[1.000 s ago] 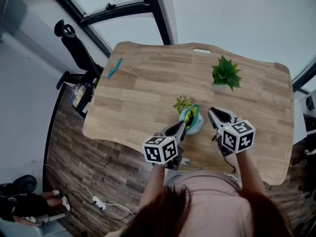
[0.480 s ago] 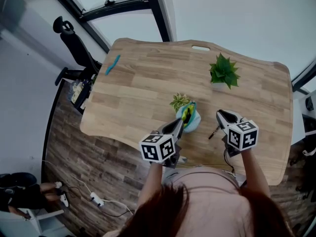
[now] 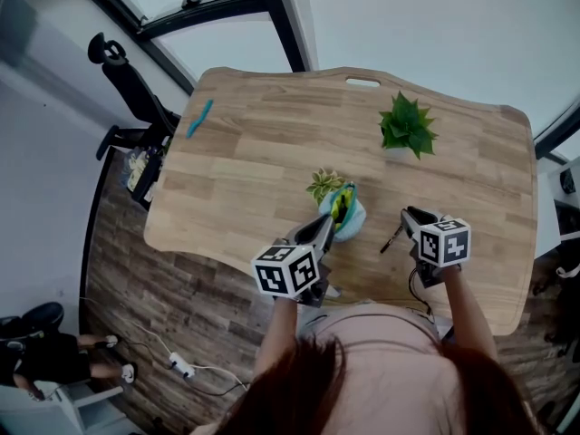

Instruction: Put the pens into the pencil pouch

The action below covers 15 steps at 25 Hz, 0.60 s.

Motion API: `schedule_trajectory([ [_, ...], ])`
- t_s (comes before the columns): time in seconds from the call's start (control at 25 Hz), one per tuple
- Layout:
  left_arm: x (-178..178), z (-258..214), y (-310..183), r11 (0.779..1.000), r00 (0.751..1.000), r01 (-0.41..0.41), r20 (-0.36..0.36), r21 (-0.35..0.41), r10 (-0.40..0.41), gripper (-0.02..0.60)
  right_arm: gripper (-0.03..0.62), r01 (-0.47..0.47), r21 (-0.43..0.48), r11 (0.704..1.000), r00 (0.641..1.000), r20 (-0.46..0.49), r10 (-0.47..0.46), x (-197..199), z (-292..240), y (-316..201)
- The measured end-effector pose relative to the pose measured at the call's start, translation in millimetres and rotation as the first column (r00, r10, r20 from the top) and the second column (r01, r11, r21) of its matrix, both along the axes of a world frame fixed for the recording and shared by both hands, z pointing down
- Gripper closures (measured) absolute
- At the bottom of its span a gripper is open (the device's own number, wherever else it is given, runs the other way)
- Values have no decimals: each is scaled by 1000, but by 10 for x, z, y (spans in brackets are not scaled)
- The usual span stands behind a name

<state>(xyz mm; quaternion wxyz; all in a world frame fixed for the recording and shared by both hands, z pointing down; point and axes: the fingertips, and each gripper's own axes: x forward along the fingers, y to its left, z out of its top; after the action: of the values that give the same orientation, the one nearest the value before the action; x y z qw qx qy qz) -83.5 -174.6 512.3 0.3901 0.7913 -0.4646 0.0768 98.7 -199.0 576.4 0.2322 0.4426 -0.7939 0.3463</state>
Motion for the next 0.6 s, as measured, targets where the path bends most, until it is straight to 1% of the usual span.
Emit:
schedule_trajectory([
  [0.24, 35, 2, -52, 1000, 1000, -3, -15, -4, 3, 569, 511, -59, -103, 993, 998, -11, 58, 121, 295, 71],
  [0.36, 49, -7, -67, 1000, 1000, -11, -19, -5, 11, 569, 492, -90, -133, 987, 996, -23, 88, 153, 371, 68],
  [0.48, 51, -13, -82, 1000, 1000, -15, -27, -9, 15, 569, 471, -122, -185, 975, 992, -29, 119, 186, 486, 95],
  [0.6, 57, -10, -98, 1000, 999, -22, -30, -13, 22, 569, 453, -161, -245, 956, 987, -22, 160, 215, 607, 130],
])
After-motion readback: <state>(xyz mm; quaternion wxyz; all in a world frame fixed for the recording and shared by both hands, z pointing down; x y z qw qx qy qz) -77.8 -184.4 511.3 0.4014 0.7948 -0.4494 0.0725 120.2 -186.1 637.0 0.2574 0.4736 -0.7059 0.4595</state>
